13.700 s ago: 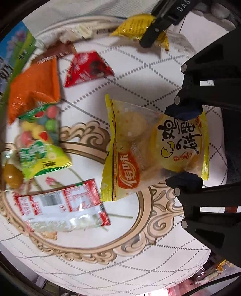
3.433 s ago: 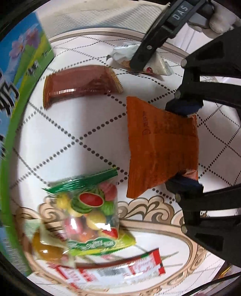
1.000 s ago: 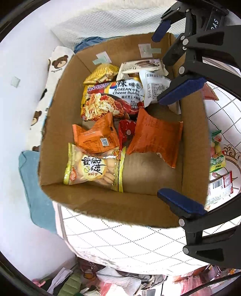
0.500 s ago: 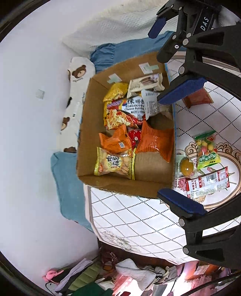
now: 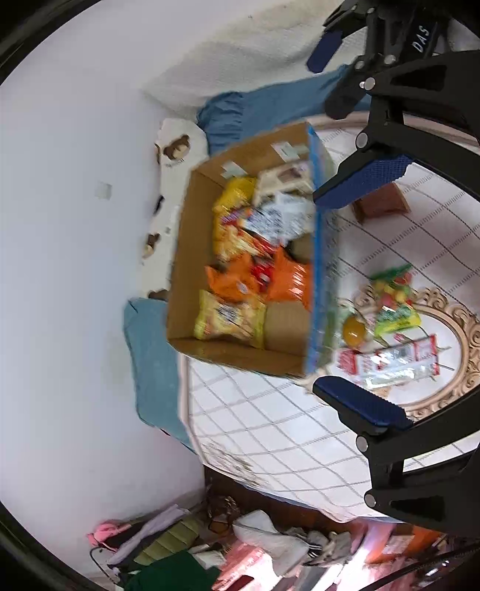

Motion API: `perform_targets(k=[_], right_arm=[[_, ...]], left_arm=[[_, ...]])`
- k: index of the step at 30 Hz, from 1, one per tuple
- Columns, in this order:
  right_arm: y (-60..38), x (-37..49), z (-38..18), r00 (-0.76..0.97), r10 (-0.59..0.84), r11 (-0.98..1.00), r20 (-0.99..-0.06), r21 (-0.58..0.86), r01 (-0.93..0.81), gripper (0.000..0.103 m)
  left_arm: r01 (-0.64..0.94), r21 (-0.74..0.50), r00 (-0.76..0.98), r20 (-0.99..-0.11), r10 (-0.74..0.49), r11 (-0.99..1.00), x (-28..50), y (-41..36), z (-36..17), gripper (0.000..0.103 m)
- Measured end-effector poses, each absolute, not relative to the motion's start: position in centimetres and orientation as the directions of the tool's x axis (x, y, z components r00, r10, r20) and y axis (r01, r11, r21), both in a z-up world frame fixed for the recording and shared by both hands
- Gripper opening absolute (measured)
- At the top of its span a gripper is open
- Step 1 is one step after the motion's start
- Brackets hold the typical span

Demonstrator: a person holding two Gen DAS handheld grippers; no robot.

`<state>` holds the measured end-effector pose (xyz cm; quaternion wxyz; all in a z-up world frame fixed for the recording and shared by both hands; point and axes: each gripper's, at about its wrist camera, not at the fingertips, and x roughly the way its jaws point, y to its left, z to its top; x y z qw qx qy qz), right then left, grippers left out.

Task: Organize snacks
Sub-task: 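Move both tools back over the snacks on the bed, then grasp the brown square packet with the right tool while the left tool grasps the candy bag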

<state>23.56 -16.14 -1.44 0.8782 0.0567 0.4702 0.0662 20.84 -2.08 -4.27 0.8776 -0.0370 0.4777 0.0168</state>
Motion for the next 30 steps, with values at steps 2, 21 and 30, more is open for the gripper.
perform_targets(k=[2,21,30], right_arm=[[-16.1,22.5,-4.2,0.489,0.166,0.986,-0.856,0.160,-0.055,0.102],[-16.5,16.5,-27.7,0.055,0.099,0.995,-0.994,0.099,-0.012,0.103],[-17.9,18.7,-19.4,0.217,0.217,0.976,-0.952,0.209,-0.059,0.086]], left_arm=[[-0.086,-0.039,0.494,-0.869,0.009,0.996,20.1,-1.3,-6.7,0.093],[0.061,0.171,0.228,-0.961,0.153,0.983,17.8,-0.8,-21.4,0.093],[0.352,0.306,0.292,-0.934,0.207,0.885,19.9,-4.7,-20.9,0.093]])
